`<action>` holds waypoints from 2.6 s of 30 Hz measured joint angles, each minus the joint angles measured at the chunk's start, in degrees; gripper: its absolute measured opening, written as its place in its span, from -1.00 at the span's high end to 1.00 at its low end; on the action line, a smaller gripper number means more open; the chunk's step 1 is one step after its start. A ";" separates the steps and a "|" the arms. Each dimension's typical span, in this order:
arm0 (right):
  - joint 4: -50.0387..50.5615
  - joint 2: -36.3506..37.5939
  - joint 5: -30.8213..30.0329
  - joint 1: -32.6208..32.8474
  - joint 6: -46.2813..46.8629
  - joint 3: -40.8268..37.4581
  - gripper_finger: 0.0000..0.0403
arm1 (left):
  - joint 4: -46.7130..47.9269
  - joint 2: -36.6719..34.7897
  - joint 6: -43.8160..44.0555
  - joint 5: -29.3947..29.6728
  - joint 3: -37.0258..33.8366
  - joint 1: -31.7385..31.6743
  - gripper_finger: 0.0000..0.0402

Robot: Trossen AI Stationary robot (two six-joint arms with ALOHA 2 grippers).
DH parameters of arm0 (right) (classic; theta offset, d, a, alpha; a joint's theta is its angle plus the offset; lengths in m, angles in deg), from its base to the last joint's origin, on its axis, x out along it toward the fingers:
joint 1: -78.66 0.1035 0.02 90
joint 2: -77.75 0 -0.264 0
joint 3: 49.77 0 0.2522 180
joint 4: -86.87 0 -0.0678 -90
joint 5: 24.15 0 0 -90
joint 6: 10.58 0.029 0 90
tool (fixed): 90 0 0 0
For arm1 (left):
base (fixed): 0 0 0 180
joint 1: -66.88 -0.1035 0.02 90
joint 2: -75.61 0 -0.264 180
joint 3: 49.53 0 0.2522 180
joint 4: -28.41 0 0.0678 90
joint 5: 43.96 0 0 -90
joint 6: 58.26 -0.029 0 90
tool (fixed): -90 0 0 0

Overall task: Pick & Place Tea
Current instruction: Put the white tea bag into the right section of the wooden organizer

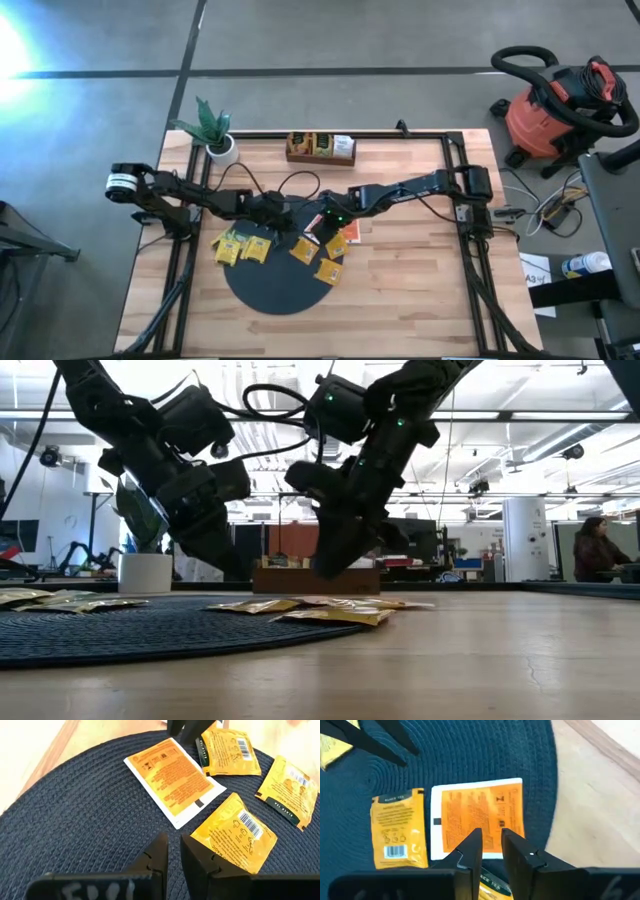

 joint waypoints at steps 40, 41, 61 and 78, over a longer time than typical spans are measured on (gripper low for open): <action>-3.99 -4.38 2.94 0.04 1.88 -0.57 0.66 | -13.28 8.20 21.42 -5.81 -0.02 0.24 0.77; -3.99 -4.38 2.98 0.02 1.91 -0.57 0.66 | -13.91 8.20 21.74 -5.80 -0.02 0.24 0.77; -4.21 -4.38 3.02 0.15 3.41 -0.57 0.66 | -16.21 8.17 -1.74 0.75 -0.02 4.09 0.77; -4.21 -4.36 3.58 0.04 3.41 -0.57 0.66 | -15.61 7.87 -14.48 16.13 -0.02 7.27 0.52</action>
